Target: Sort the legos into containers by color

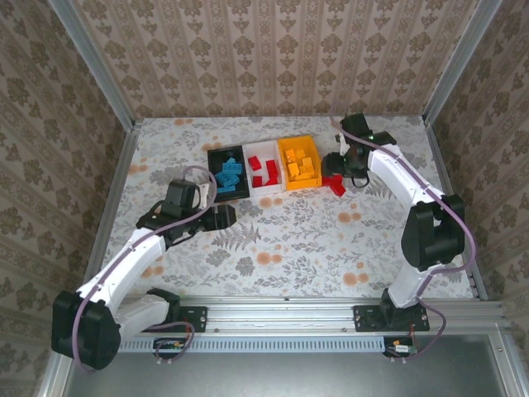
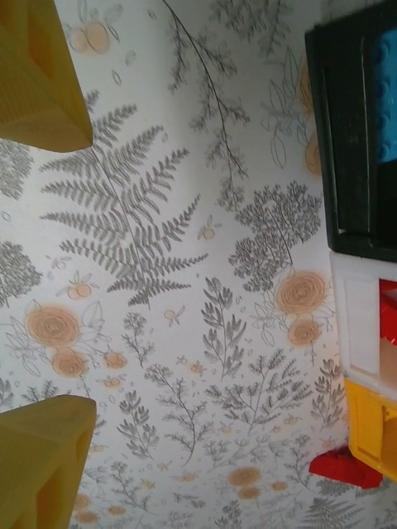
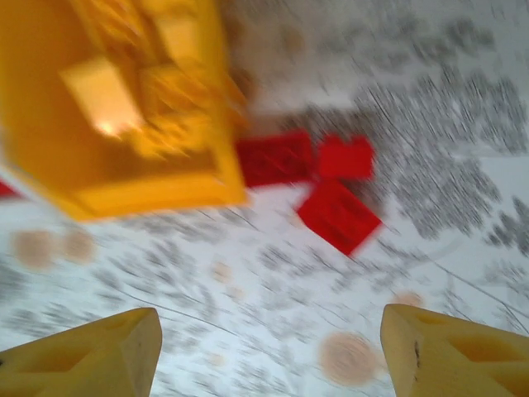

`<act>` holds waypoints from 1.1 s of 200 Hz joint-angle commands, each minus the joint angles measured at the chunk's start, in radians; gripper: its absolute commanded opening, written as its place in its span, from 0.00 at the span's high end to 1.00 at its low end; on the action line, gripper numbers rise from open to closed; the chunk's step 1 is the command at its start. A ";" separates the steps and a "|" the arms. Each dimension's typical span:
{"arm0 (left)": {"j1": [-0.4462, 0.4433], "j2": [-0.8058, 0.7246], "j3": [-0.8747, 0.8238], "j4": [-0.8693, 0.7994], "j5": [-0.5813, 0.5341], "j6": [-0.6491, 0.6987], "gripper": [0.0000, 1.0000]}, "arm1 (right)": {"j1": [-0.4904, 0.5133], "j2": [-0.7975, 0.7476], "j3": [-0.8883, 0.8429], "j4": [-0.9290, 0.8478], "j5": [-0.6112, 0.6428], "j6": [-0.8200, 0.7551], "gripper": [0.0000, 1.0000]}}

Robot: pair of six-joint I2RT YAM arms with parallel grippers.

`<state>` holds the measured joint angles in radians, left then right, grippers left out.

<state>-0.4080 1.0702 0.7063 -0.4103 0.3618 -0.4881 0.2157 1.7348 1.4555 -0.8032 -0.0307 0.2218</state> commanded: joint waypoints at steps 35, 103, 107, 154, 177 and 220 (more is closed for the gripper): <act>-0.080 0.066 -0.011 0.113 0.045 -0.058 0.21 | 0.009 0.129 -0.060 0.017 0.183 -0.256 0.25; -0.074 0.062 -0.027 0.094 0.029 -0.045 0.19 | -0.007 0.289 0.016 0.036 0.210 -0.266 0.25; -0.074 0.064 -0.027 0.097 0.030 -0.044 0.19 | -0.007 0.296 0.025 0.034 0.209 -0.267 0.25; -0.071 0.083 -0.028 0.104 0.028 -0.049 0.19 | -0.010 0.371 0.092 0.036 0.186 -0.272 0.25; -0.072 0.092 -0.027 0.107 0.027 -0.052 0.19 | -0.022 0.396 0.114 0.042 0.164 -0.272 0.26; -0.071 0.102 -0.020 0.106 0.025 -0.057 0.18 | -0.047 0.406 0.115 0.066 0.086 -0.254 0.41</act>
<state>-0.4831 1.1660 0.6849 -0.3199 0.3885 -0.5255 0.1894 2.1105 1.5562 -0.7650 0.0910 -0.0402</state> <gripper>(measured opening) 0.816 0.631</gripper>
